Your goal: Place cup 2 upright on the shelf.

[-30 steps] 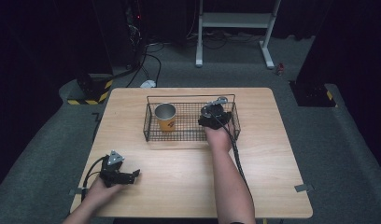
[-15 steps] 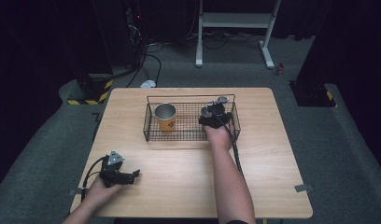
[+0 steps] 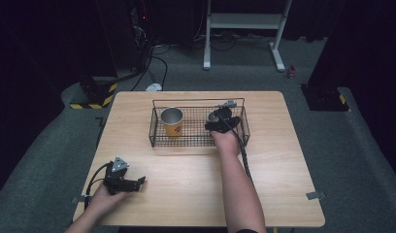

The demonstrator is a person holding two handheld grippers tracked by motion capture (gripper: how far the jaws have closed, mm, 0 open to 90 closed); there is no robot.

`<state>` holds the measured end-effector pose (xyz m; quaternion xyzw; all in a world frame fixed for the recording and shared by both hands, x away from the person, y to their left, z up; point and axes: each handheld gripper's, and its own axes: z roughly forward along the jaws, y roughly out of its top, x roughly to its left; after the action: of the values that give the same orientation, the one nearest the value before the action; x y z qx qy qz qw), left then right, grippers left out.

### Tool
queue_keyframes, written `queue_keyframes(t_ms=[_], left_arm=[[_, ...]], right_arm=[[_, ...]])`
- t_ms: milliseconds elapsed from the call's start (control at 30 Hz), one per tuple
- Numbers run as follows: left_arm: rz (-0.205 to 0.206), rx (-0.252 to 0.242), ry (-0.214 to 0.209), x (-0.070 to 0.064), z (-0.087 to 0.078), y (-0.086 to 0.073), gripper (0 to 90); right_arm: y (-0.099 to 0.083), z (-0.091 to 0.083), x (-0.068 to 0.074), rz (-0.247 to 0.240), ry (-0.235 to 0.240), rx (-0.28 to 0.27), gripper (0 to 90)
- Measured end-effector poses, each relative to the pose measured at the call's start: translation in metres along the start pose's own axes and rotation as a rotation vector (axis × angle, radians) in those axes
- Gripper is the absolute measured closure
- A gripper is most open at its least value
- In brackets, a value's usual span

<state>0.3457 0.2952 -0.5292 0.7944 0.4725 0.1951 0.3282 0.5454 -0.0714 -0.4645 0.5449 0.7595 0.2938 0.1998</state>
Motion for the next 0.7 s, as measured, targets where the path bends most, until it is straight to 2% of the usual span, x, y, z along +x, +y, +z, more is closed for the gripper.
queue_keyframes(t_ms=[267,667,700], left_arm=[[0.001,0.0,-0.001,0.0,0.0,0.0,3.7],[0.001,0.001,0.0,0.0,0.0,0.0,3.7],[0.001,0.002,0.0,0.0,0.0,0.0,3.6]], right_arm=[[0.003,-0.012,-0.001,-0.005,-0.028,-0.052,10.2],[0.003,-0.047,-0.002,-0.004,-0.006,-0.153,10.1],[0.002,-0.05,-0.003,-0.017,-0.004,-0.166,10.1]])
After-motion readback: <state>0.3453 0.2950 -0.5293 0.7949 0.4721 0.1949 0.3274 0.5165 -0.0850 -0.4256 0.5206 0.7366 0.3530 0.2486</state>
